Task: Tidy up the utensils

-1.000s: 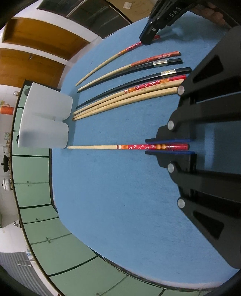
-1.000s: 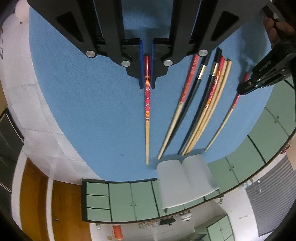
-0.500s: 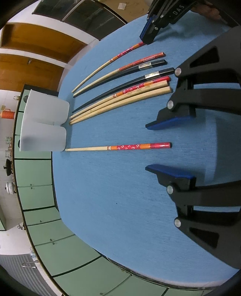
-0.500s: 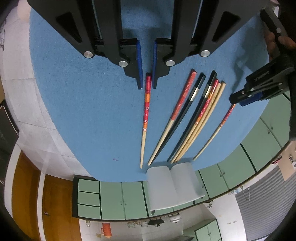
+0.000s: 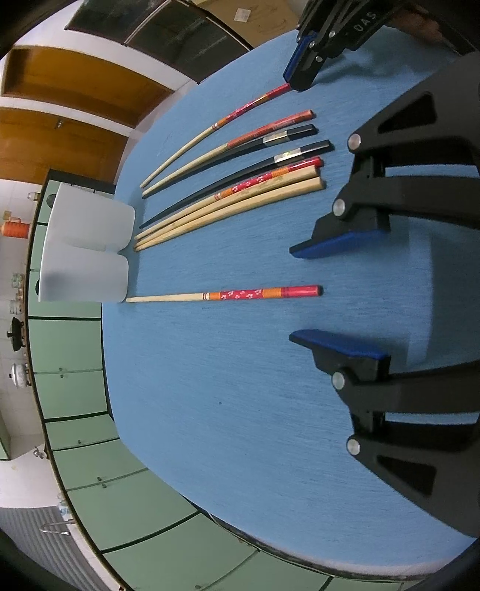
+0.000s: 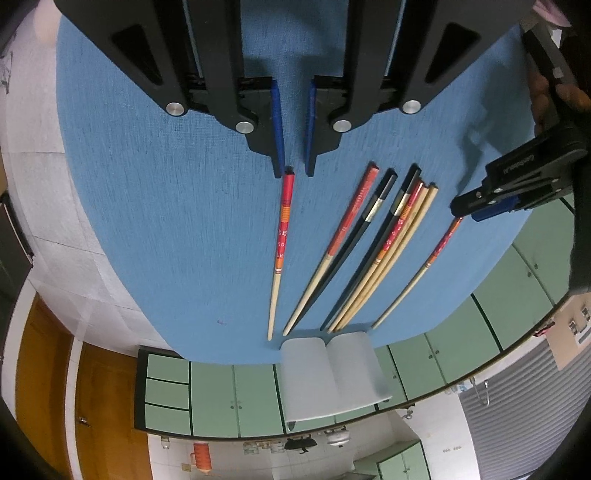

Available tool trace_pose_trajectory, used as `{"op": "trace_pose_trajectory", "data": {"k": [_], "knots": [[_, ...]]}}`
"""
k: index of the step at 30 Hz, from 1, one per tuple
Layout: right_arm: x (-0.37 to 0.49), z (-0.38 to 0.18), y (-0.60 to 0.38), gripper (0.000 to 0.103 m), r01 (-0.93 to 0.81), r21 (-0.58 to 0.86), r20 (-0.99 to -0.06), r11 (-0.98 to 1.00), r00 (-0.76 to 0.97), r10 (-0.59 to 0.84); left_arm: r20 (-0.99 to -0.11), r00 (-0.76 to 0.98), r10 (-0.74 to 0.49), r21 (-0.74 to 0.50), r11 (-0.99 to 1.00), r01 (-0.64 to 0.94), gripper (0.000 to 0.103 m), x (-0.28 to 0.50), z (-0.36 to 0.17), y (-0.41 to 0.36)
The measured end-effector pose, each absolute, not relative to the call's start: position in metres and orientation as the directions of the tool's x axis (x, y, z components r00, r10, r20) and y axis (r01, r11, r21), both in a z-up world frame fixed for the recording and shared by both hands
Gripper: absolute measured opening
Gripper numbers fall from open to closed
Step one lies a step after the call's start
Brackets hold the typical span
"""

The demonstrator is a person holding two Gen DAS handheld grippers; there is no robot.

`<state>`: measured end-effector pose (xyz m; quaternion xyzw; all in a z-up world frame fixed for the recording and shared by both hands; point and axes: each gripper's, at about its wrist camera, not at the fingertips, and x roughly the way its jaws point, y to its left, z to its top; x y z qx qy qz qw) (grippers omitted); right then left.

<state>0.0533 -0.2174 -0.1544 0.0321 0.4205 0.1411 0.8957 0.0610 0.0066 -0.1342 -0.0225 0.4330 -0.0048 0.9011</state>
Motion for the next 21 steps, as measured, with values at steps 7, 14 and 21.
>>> {"op": "trace_pose_trajectory", "data": {"k": [7,14,21], "knots": [[0.060,-0.155,-0.214,0.012,-0.212,0.176,-0.743,0.961,0.612,0.271,-0.782,0.622,-0.026,-0.046,0.999,-0.017,0.041,0.064,-0.135,0.007],[0.065,-0.156,-0.211,0.012,-0.203,0.162,-0.749,0.966,0.611,0.255,-0.785,0.619,-0.016,-0.041,0.999,-0.026,0.040,0.068,-0.136,0.006],[0.065,-0.157,-0.212,0.006,-0.192,0.162,-0.750,0.968,0.614,0.247,-0.784,0.621,0.009,-0.031,0.998,-0.054,0.005,0.068,-0.135,0.008]]}}
